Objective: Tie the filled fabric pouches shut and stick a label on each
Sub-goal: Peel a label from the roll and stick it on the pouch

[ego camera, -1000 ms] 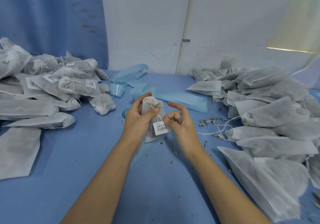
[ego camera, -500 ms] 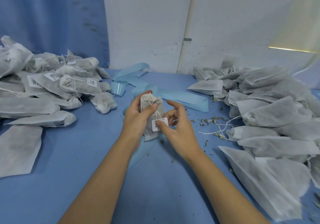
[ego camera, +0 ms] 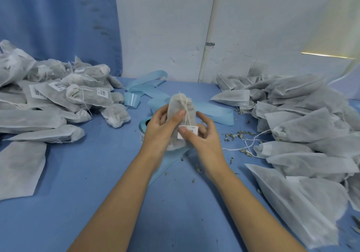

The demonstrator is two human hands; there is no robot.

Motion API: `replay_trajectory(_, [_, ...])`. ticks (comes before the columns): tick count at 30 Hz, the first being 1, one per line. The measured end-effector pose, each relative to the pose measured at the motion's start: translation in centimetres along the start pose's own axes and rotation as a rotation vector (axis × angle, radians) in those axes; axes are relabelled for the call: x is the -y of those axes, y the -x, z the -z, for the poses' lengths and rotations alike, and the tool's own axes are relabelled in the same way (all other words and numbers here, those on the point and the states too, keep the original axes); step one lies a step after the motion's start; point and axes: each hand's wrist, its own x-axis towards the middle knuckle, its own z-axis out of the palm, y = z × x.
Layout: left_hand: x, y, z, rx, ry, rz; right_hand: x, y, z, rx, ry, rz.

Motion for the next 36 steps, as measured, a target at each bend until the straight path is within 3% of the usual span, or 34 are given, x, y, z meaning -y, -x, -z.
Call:
replay_trajectory(5, [1.2, 0.7, -1.0, 0.084, -0.221, -0.001, 0.4, -0.4, -0.1, -0.127, -0.069, -0.002])
replay_trajectory(9, [1.7, 1.1, -1.5, -0.037, -0.373, -0.016, 0.3, -0.1, -0.4, -0.118, -0.131, 0.015])
replay_trajectory(16, [2.0, 1.2, -1.5, -0.07, -0.322, -0.053, 0.0, 0.0, -0.7, -0.114, -0.1, -0.025])
replay_trajectory(25, [1.5, 1.2, -1.5, -0.05, -0.114, -0.07, 0.4, -0.2, -0.9, -0.014, -0.526, -0.176])
replay_trajectory(31, [1.4, 1.1, -1.1, -0.045, -0.141, -0.06, 0.5, -0.2, -0.9, -0.034, -0.493, -0.167])
replay_trajectory(36, [1.1, 0.7, -0.1, 0.076, -0.228, 0.044, 0.3, -0.3, -0.5, -0.11, -0.427, -0.169])
